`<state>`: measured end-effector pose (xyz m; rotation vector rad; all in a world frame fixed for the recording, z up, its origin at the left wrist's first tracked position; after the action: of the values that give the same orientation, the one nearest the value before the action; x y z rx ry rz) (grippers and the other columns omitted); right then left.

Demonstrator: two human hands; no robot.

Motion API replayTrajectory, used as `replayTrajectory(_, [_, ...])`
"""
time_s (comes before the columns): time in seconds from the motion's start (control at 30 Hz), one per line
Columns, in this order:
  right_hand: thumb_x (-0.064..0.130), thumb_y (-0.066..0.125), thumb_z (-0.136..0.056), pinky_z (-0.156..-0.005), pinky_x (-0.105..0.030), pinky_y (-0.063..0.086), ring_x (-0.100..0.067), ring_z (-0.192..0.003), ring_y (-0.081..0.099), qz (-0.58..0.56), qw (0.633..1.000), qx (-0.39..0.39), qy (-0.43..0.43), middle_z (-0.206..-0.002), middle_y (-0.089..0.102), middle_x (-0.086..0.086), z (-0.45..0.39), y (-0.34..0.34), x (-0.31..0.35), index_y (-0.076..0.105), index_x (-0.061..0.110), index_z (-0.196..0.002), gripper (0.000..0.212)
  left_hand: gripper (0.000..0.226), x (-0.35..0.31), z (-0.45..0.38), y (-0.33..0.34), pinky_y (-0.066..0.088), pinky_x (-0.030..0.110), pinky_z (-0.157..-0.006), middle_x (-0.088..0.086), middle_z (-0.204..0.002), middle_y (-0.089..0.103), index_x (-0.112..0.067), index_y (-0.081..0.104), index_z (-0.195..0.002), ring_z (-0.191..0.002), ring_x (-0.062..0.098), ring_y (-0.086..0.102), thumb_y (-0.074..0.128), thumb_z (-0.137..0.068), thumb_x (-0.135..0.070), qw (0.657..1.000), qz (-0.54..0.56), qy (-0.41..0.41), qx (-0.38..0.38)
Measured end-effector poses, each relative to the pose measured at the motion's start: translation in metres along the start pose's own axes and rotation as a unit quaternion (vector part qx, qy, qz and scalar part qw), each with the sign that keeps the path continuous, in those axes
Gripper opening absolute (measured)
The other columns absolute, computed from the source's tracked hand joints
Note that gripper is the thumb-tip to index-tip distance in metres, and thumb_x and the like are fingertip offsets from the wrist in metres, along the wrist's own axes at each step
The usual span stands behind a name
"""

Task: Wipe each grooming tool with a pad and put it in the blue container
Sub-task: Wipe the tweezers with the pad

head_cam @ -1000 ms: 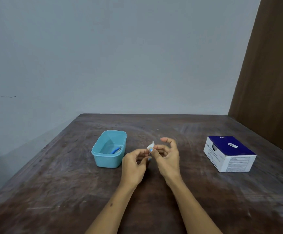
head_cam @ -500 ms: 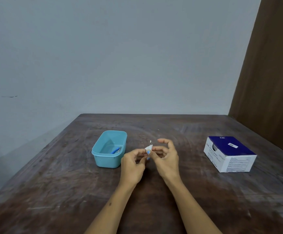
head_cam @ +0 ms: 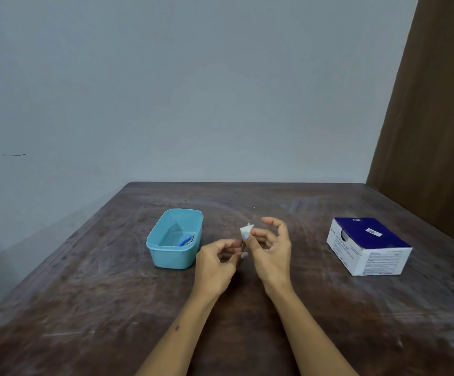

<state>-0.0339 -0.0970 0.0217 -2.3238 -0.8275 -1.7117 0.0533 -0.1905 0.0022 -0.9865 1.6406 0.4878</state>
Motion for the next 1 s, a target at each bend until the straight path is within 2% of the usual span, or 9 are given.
replayTrajectory(0.07, [0.002, 0.072, -0.077, -0.058, -0.014, 0.049, -0.007, -0.072, 0.066, -0.012, 1.0, -0.018, 0.004, -0.08, 0.07, -0.001, -0.002, -0.002, -0.002, 0.048, 0.025, -0.1, 0.041, 0.022, 0.002, 0.0, 0.001, 0.056, 0.023, -0.077, 0.0, -0.087, 0.073, -0.009, 0.072, -0.096, -0.079, 0.004, 0.068, 0.07, -0.077, 0.001, 1.0, -0.015, -0.001, 0.007])
replayTrajectory(0.17, [0.001, 0.072, -0.077, -0.059, -0.014, 0.048, -0.004, -0.071, 0.066, -0.004, 1.0, -0.006, 0.007, -0.079, 0.069, 0.0, -0.002, -0.001, -0.003, 0.048, 0.025, -0.098, 0.041, 0.022, 0.003, -0.001, 0.0, 0.056, 0.023, -0.077, -0.003, -0.085, 0.072, -0.009, 0.072, -0.094, -0.077, 0.0, 0.068, 0.066, -0.079, 0.006, 0.999, -0.031, 0.005, 0.005])
replayTrajectory(0.33, [-0.004, 0.071, -0.076, -0.055, -0.013, 0.048, -0.009, -0.071, 0.066, 0.044, 0.998, 0.039, 0.0, -0.078, 0.068, -0.002, 0.0, 0.006, -0.004, 0.051, 0.021, -0.094, 0.036, 0.026, 0.002, -0.002, -0.003, 0.057, 0.027, -0.074, -0.001, -0.082, 0.073, -0.015, 0.071, -0.089, -0.079, 0.008, 0.069, 0.062, -0.08, 0.007, 0.999, -0.026, 0.026, -0.004])
replayTrajectory(0.47, [-0.002, 0.072, -0.075, -0.059, -0.013, 0.049, 0.001, -0.069, 0.064, 0.045, 0.999, 0.012, -0.018, -0.079, 0.07, 0.002, -0.001, 0.003, -0.001, 0.059, 0.018, -0.099, 0.034, 0.029, 0.004, -0.003, -0.001, 0.057, 0.031, -0.077, -0.004, -0.084, 0.072, -0.023, 0.069, -0.088, -0.081, 0.01, 0.069, 0.064, -0.081, 0.004, 1.0, -0.012, 0.016, 0.005])
replayTrajectory(0.57, [0.008, 0.076, -0.074, -0.065, -0.02, 0.052, -0.006, -0.076, 0.067, 0.053, 0.999, -0.003, -0.004, -0.079, 0.071, 0.003, -0.004, 0.0, -0.007, 0.065, 0.021, -0.085, 0.02, 0.031, 0.004, -0.004, -0.001, 0.057, 0.033, -0.078, -0.003, -0.085, 0.073, -0.029, 0.068, -0.087, -0.082, 0.013, 0.069, 0.064, -0.082, 0.001, 1.0, -0.003, 0.02, 0.003])
replayTrajectory(0.7, [0.02, 0.077, -0.075, -0.074, -0.031, 0.055, -0.012, -0.076, 0.068, 0.083, 0.996, 0.007, 0.02, -0.074, 0.072, 0.001, -0.006, 0.0, -0.018, 0.071, 0.018, -0.076, 0.007, 0.027, 0.003, -0.003, -0.001, 0.058, 0.031, -0.077, -0.003, -0.081, 0.072, -0.02, 0.071, -0.09, -0.077, 0.01, 0.07, 0.06, -0.085, 0.004, 1.0, 0.025, 0.009, 0.003])
replayTrajectory(0.77, [0.02, 0.076, -0.076, -0.075, -0.034, 0.056, -0.015, -0.075, 0.068, 0.082, 0.996, 0.018, 0.026, -0.074, 0.072, 0.0, -0.006, 0.001, -0.02, 0.072, 0.016, -0.077, 0.005, 0.031, 0.003, -0.003, -0.001, 0.058, 0.03, -0.075, -0.004, -0.08, 0.072, -0.025, 0.07, -0.087, -0.076, 0.01, 0.07, 0.06, -0.085, 0.004, 0.999, 0.033, 0.006, 0.005])
replayTrajectory(0.9, [0.02, 0.073, -0.079, -0.075, -0.029, 0.055, -0.014, -0.081, 0.068, 0.063, 0.998, -0.004, 0.019, -0.079, 0.073, 0.001, -0.009, -0.001, -0.018, 0.073, 0.018, -0.085, 0.006, 0.023, 0.007, -0.005, -0.001, 0.058, 0.034, -0.077, 0.0, -0.083, 0.072, -0.018, 0.07, -0.09, -0.075, 0.01, 0.069, 0.063, -0.084, 0.002, 1.0, 0.018, 0.002, 0.007])
replayTrajectory(1.0, [0.018, 0.071, -0.081, -0.072, -0.027, 0.055, -0.014, -0.079, 0.069, 0.088, 0.996, 0.024, 0.02, -0.079, 0.073, 0.0, -0.008, 0.003, -0.021, 0.073, 0.015, -0.089, 0.009, 0.024, 0.005, -0.004, -0.002, 0.058, 0.03, -0.076, 0.0, -0.084, 0.072, -0.014, 0.07, -0.093, -0.077, 0.009, 0.07, 0.06, -0.084, 0.005, 1.0, 0.028, 0.008, -0.002])
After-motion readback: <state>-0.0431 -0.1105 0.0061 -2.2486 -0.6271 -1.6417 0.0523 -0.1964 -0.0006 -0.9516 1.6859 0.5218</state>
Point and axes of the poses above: each hand's wrist, its own z-axis away from the middle knuckle, its own y-axis out of the palm, x = y × z, the point moved 5 cm from there along -z, towards the middle knuckle
